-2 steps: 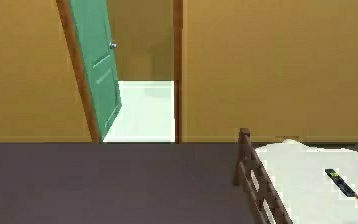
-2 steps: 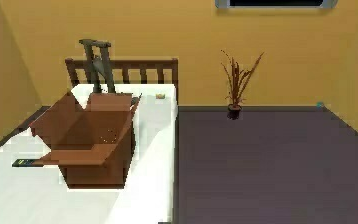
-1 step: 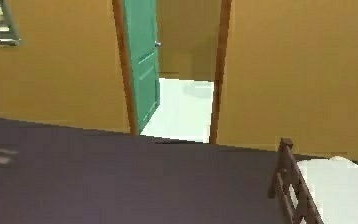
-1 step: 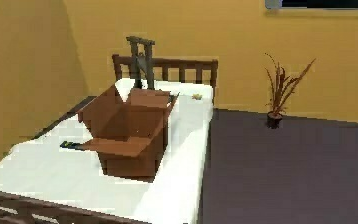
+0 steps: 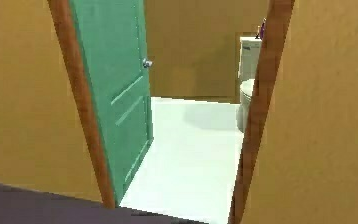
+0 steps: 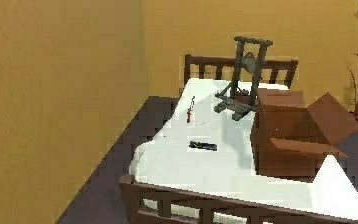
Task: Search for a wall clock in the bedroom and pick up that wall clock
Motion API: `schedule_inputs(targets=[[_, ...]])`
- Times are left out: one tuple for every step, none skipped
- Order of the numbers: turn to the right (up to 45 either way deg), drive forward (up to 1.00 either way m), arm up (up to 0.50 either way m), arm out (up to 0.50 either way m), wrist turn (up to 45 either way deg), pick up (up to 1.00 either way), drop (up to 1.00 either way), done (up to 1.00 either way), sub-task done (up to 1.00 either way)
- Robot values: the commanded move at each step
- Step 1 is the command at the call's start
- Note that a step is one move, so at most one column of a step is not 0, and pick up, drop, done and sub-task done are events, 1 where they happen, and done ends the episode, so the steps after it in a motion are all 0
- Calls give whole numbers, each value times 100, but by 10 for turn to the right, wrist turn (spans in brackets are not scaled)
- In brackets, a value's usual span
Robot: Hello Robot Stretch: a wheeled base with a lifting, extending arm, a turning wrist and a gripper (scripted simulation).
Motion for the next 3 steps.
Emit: schedule_inputs(targets=[[0, 100, 0, 0, 0, 0, 0, 0, 0], [-60, 0, 0, 0, 0, 0, 0, 0, 0], [0, 10, 0, 0, 0, 0, 0, 0, 0]])
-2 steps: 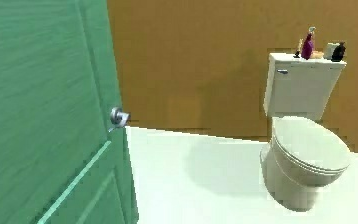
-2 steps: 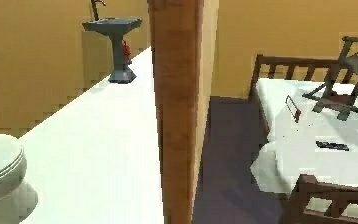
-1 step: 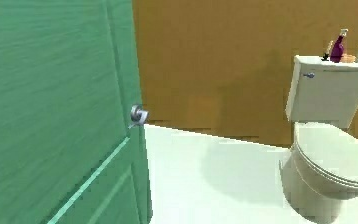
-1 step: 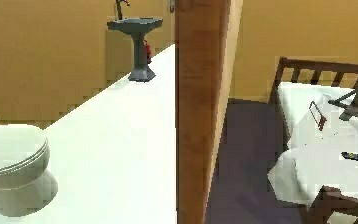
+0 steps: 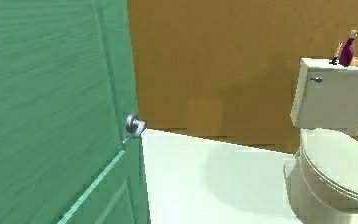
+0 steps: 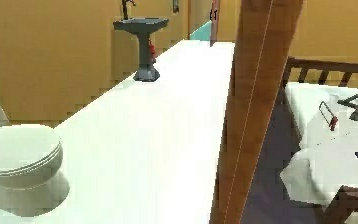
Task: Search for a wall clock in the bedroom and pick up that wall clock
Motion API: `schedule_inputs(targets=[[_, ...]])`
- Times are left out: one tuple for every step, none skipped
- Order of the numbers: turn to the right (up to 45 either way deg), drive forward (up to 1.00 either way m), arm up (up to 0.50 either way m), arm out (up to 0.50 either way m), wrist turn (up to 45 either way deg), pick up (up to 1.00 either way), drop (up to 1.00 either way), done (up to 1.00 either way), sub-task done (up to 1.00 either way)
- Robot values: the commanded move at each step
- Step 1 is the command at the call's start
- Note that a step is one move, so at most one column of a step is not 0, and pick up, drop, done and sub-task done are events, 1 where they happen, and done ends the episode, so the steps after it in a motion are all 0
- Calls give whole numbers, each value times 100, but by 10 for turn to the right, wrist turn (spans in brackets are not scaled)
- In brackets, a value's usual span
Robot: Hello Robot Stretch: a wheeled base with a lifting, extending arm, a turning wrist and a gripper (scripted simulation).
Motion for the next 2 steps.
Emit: schedule_inputs(targets=[[450, 0, 0, 0, 0, 0, 0, 0, 0], [450, 0, 0, 0, 0, 0, 0, 0, 0]])
